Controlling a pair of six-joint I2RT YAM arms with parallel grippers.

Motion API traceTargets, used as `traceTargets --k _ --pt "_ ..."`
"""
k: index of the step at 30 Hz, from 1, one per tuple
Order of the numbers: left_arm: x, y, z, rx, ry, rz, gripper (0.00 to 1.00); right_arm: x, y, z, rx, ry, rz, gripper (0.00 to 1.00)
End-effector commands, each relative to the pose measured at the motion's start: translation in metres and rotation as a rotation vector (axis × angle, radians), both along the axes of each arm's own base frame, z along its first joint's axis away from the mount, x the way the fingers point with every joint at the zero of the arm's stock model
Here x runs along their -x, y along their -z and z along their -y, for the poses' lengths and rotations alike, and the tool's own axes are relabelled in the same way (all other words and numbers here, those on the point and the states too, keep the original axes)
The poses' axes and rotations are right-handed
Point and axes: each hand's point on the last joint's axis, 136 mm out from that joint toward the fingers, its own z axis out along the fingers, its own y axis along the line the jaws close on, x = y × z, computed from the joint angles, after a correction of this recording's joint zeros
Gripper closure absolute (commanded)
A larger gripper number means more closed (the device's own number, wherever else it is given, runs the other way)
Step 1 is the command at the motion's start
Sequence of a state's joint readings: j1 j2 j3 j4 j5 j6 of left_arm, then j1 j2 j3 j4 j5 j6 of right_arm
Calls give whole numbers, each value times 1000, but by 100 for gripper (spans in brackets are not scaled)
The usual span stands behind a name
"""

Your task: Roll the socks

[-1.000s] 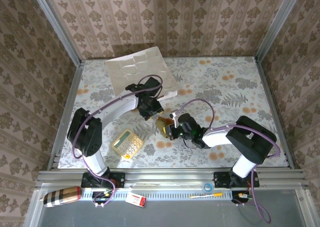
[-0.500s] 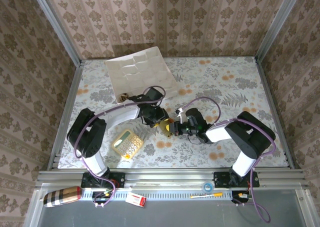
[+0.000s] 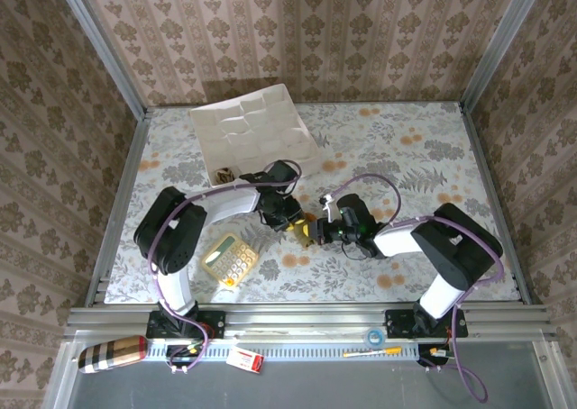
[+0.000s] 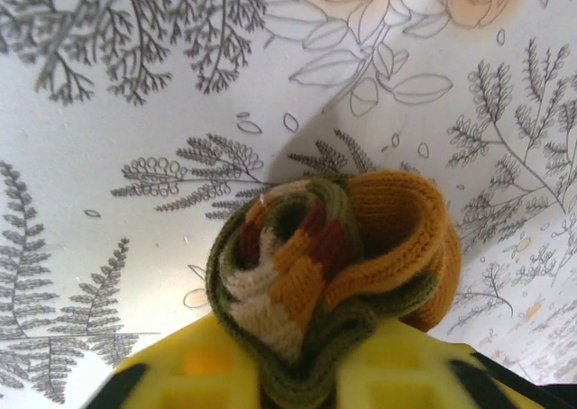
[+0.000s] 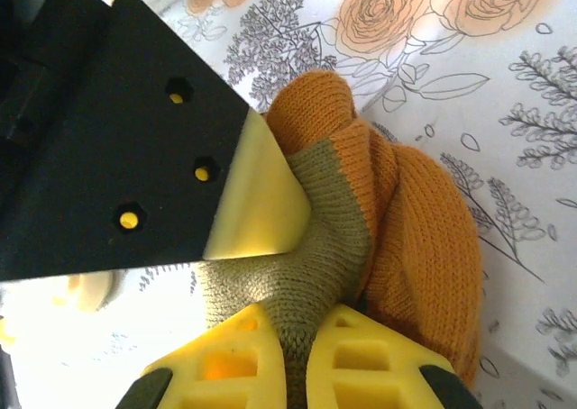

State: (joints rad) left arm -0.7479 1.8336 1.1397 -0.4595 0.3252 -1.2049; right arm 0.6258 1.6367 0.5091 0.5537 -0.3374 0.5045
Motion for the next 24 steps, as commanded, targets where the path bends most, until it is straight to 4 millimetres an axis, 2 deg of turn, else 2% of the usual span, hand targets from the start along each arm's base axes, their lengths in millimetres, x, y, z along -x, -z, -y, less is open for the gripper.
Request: traceTargets --k 1,3,6,8,12,15,18,24 --pt "76 67 -71 -342 -20 -308 95 45 59 51 361 -43 -82 79" --pt "79 66 -76 -367 -36 -324 97 40 35 44 419 -74 82 63" --pt "74 58 -77 -397 -37 -316 100 36 -16 40 503 -39 393 47" --pt "70 54 -75 -406 -38 -309 100 36 -36 42 532 -6 477 43" --pt "61 48 -68 -410 -30 -297 100 48 -42 34 622 -44 552 31" --pt "59 47 -64 -404 -22 -299 100 47 -41 20 684 -87 594 30" --pt "57 47 -62 -400 -14 -300 100 37 -42 4 739 -118 630 31" --pt "54 44 -60 -397 -3 -288 100 16 -39 -7 871 -113 677 33"
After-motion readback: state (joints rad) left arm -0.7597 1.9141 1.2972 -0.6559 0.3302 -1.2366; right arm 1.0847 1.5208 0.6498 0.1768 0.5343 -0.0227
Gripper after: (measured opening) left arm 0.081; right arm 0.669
